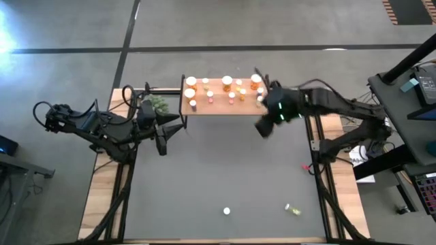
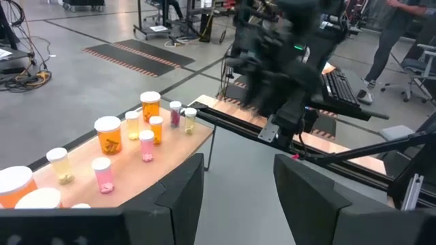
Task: Pick and place medicine bottles onto shelf by color
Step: Put the small yellow pill bottle on the shelf
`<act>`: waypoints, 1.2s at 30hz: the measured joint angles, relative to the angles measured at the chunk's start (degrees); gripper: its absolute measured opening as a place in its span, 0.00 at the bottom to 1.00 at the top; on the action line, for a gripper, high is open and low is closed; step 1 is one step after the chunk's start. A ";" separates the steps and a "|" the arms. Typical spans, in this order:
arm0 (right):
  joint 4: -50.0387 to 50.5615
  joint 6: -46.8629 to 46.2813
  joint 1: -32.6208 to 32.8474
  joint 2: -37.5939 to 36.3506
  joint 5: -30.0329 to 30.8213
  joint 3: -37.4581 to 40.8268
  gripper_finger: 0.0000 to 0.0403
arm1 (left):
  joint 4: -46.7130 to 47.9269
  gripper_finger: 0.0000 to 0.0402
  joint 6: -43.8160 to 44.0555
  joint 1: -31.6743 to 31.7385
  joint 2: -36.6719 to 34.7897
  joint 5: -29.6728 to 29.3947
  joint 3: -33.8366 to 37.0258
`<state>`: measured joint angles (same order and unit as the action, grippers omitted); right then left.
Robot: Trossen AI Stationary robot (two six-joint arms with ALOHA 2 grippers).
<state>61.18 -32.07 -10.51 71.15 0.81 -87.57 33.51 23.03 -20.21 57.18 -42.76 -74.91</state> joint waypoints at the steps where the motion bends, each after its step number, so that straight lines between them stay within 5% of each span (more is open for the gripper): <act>1: 3.18 -3.03 2.66 -0.43 -0.02 0.00 0.49 | -0.01 0.40 0.00 0.00 -0.05 0.00 0.00; 9: 19.97 -29.14 25.16 1.87 0.16 0.60 0.49 | -0.01 0.40 -4.93 0.00 -0.45 0.21 0.00; 14: 21.64 -34.75 35.77 6.43 0.12 0.72 0.49 | -0.01 0.40 -7.13 0.00 -0.56 0.24 0.00; 22: 20.88 -39.79 41.29 13.49 -8.48 0.74 0.49 | -0.05 0.40 -6.38 -0.02 -0.29 0.48 0.00; 36: 17.47 -37.52 52.33 21.73 -8.99 5.29 0.49 | -0.23 0.40 10.61 -0.11 0.48 8.31 -0.01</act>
<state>78.65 -69.60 41.82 92.88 -8.18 -82.28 33.28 33.64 -20.32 57.66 -34.45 -74.93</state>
